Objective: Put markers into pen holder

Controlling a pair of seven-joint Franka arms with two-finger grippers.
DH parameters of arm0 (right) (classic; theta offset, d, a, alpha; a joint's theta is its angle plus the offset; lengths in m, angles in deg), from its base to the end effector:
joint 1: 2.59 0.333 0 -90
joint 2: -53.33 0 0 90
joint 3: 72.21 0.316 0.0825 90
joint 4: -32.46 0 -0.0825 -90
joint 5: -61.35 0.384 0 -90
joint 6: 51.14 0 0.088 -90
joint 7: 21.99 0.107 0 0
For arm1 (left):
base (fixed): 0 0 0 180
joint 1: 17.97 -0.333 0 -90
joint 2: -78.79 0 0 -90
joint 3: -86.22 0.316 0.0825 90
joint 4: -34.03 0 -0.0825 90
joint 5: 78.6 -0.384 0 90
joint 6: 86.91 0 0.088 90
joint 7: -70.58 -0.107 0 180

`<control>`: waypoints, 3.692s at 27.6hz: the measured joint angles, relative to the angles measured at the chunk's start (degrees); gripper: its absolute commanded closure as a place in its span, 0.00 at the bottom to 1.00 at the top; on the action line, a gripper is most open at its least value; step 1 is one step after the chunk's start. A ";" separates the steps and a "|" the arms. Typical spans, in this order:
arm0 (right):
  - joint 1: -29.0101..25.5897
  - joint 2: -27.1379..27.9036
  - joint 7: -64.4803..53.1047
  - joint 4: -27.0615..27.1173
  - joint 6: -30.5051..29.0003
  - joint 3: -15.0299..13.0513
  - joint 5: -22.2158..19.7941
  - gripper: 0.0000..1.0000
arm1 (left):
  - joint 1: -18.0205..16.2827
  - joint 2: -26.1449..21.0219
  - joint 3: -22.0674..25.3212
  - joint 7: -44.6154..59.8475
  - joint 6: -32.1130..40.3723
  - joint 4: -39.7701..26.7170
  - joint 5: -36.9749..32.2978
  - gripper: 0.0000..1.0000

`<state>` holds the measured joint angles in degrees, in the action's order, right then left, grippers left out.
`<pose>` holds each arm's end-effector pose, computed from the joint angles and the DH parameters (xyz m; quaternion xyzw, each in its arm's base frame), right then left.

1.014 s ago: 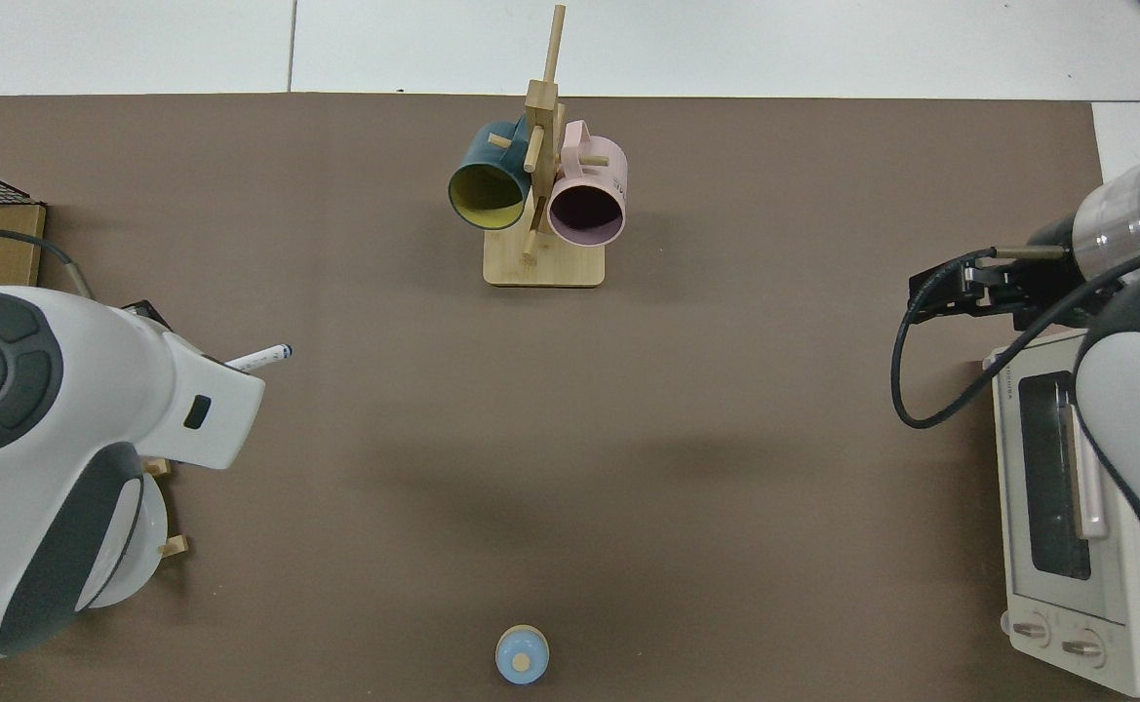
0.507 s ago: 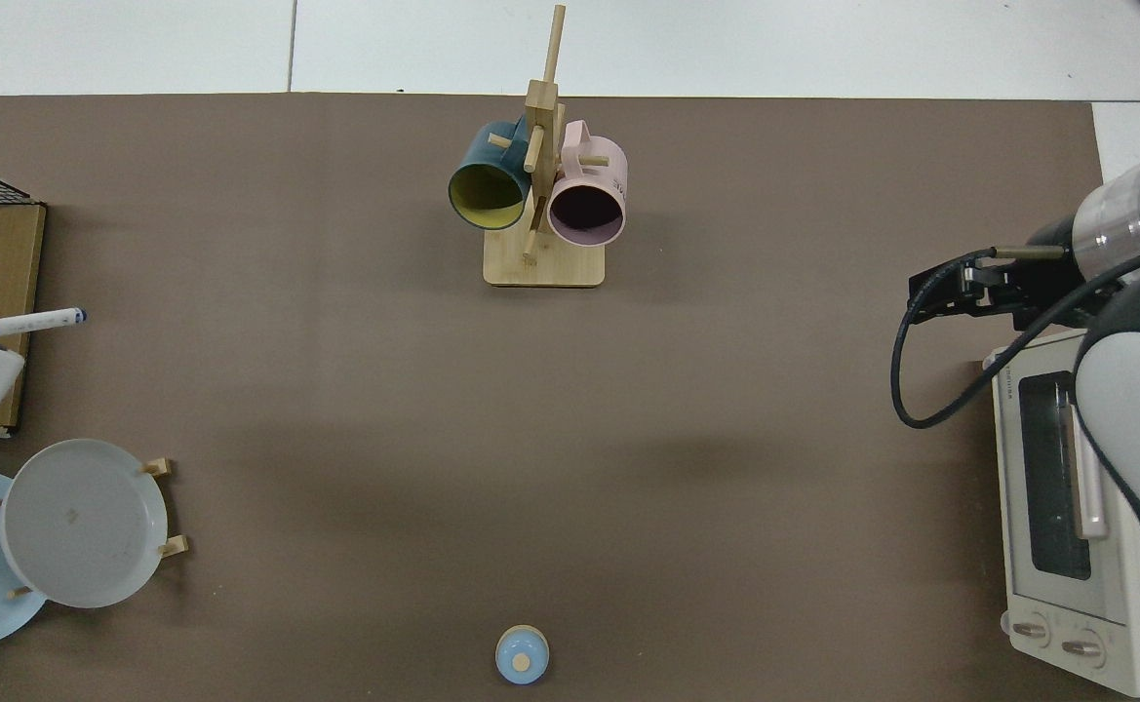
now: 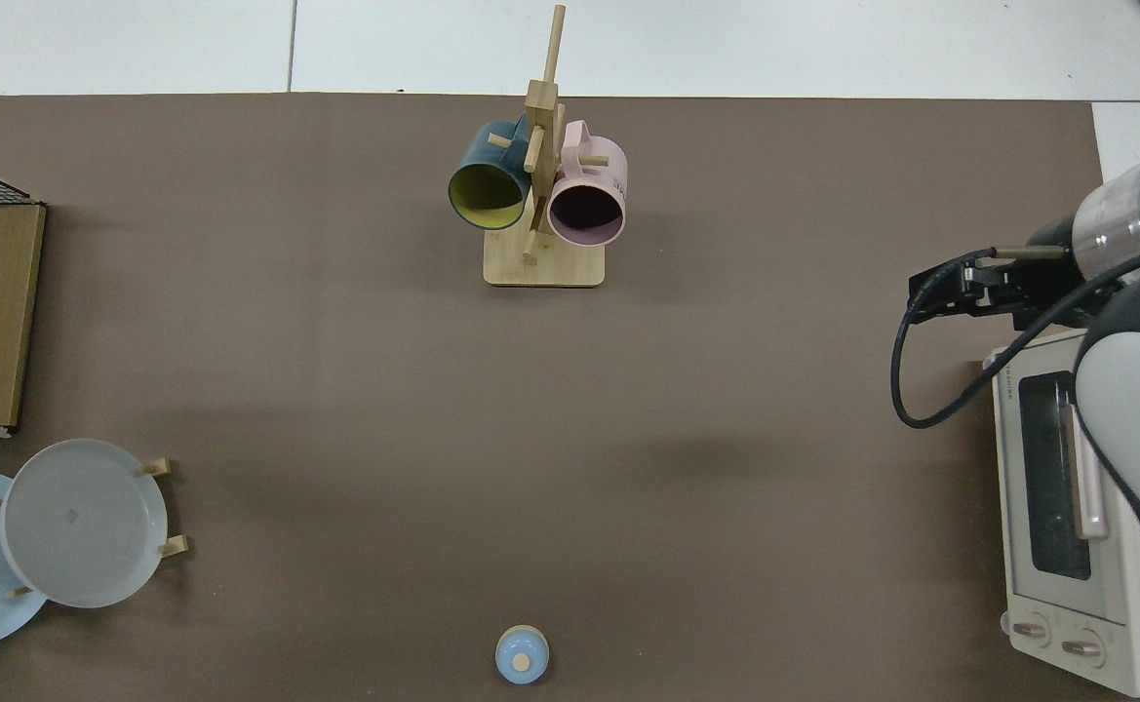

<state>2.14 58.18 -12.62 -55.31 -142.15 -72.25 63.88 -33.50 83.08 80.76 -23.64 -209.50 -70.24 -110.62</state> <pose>0.5789 0.0522 0.5964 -0.9988 0.0415 0.0166 0.0202 0.5622 0.1210 0.6104 -0.6315 0.7058 0.0903 0.3081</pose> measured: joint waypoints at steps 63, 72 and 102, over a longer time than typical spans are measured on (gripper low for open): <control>0.00 0.00 0.00 0.00 0.00 0.00 0.00 0.00 | -13.57 -9.44 -0.15 -25.93 -13.96 6.00 0.06 0.00; 0.00 0.00 0.00 0.00 0.00 0.00 0.00 0.00 | -13.44 -9.01 -4.55 -21.36 -7.80 9.01 6.05 0.00; 0.00 0.00 0.00 0.00 0.00 0.00 0.00 0.00 | -13.24 -5.90 -26.07 69.92 19.33 11.42 25.35 0.00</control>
<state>2.14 58.18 -12.62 -55.31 -142.15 -72.25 63.88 -46.74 77.18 54.69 46.28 -190.17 -58.83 -85.27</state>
